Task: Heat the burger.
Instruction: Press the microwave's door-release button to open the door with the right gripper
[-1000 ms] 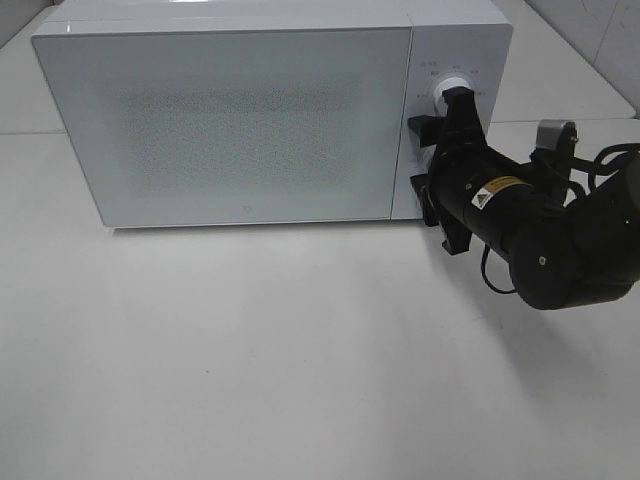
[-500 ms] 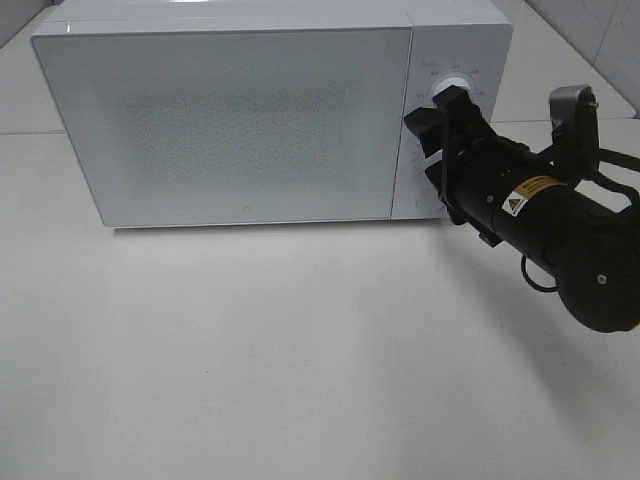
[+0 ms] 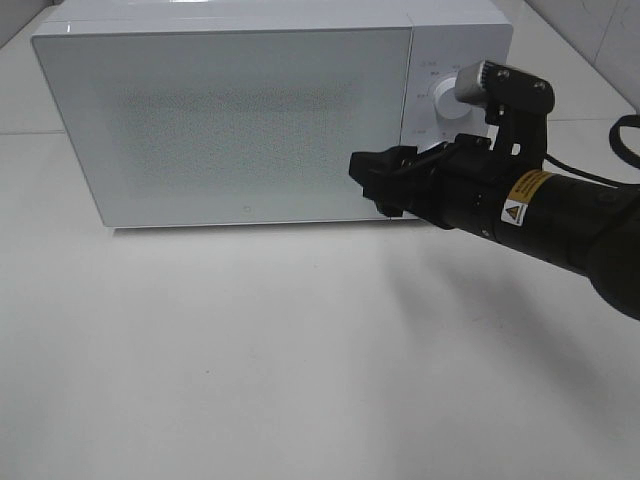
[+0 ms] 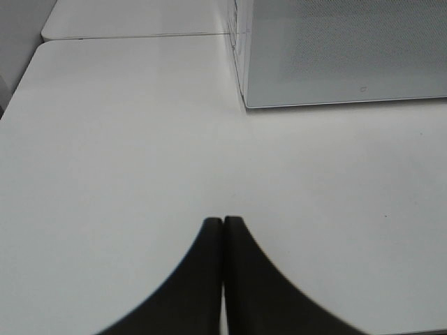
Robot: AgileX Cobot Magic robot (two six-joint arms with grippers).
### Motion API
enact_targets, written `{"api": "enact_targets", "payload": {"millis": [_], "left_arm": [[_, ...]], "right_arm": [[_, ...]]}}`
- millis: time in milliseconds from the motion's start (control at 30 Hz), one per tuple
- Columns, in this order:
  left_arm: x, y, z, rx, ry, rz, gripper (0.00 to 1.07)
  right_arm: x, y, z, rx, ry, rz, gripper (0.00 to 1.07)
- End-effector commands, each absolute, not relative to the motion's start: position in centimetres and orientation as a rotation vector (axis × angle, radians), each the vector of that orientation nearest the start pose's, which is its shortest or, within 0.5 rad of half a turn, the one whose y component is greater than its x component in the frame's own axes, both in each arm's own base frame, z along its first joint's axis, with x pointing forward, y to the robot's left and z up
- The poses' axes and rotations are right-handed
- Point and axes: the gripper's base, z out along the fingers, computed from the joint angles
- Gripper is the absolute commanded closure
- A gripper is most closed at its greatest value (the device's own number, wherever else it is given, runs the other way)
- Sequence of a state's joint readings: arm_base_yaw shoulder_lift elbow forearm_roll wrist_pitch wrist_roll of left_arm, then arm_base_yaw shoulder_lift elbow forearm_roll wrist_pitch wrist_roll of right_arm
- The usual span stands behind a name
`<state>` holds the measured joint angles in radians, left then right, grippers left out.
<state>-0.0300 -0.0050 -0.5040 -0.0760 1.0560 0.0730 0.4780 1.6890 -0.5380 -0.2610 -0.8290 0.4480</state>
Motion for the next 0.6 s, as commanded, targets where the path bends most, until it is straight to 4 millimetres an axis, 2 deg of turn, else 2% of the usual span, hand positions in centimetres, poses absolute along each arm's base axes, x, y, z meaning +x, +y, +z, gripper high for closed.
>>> {"api": "enact_targets", "payload": {"millis": [33,100,200,233,300,400,467,567,600], "left_arm": [[-0.8,-0.6,27.9,0.098,1.995,-0.065,1.06],[-0.8,-0.6,27.9,0.098,1.995,-0.065,1.06],[-0.8,-0.6,27.9,0.098,1.995,-0.065,1.06],[-0.8,-0.6,27.9,0.098,1.995,-0.065,1.06],[-0.8,-0.6,27.9,0.098,1.995,-0.065,1.06],[-0.8,-0.6,27.9,0.098,1.995,-0.065,1.06],[-0.8,-0.6,27.9,0.098,1.995,-0.065,1.06],[-0.8,-0.6,27.9,0.098,1.995,-0.065,1.06],[-0.8,-0.6,27.9,0.098,1.995,-0.065,1.06]], "right_arm": [[25.5,15.1,17.3,-0.551,1.9,0.529,0.49],[25.6,15.0,17.4,-0.577,1.919,0.504,0.5],[26.2,14.7,18.0,-0.653,2.045,0.376,0.52],[26.2,14.7,18.0,-0.653,2.045,0.376,0.52],[26.9,14.3,18.4,-0.647,2.168,0.266,0.52],[27.1,14.1,18.6,-0.641,2.218,0.223,0.52],[27.9,13.6,19.6,-0.581,2.374,0.105,0.52],[28.1,13.5,20.0,-0.577,2.403,0.078,0.52],[28.4,13.4,20.7,-0.584,2.443,0.031,0.52]]}}
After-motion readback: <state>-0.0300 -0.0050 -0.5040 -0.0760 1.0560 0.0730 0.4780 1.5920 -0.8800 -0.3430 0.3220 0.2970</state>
